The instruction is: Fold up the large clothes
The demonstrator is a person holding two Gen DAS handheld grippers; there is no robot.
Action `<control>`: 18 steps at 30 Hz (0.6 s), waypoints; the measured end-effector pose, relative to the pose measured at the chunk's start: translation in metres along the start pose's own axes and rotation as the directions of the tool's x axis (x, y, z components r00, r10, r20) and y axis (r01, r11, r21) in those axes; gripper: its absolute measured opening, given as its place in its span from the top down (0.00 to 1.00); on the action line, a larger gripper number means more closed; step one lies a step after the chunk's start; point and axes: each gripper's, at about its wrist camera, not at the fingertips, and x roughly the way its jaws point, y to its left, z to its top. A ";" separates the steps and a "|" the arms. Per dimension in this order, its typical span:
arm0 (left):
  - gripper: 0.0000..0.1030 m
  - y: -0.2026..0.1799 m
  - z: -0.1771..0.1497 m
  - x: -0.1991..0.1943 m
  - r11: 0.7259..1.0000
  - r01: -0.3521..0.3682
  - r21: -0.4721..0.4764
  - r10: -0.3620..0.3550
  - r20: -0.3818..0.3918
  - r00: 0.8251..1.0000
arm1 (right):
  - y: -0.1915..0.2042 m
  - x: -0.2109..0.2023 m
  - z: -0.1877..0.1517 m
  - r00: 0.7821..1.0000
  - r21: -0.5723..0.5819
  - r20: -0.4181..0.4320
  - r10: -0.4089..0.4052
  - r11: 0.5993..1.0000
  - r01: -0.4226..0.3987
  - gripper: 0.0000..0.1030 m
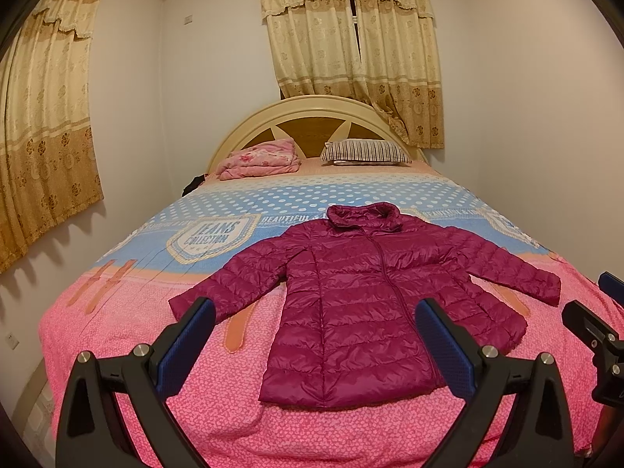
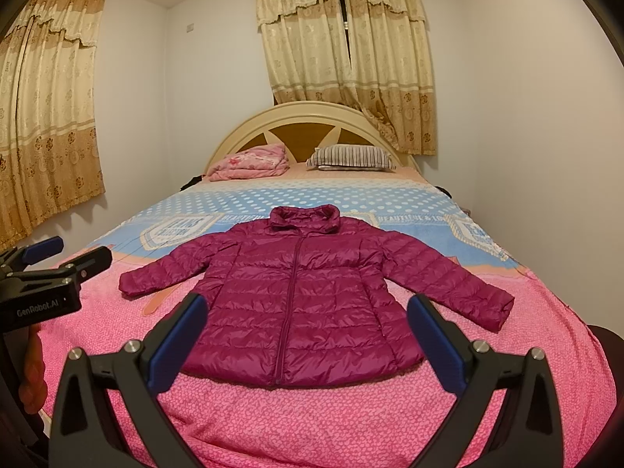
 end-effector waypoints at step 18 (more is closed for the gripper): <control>0.01 0.006 -0.001 -0.001 1.000 -0.013 -0.013 0.014 0.013 1.000 | 0.002 0.000 0.000 1.000 -0.004 -0.002 0.003 1.000 -0.003 0.00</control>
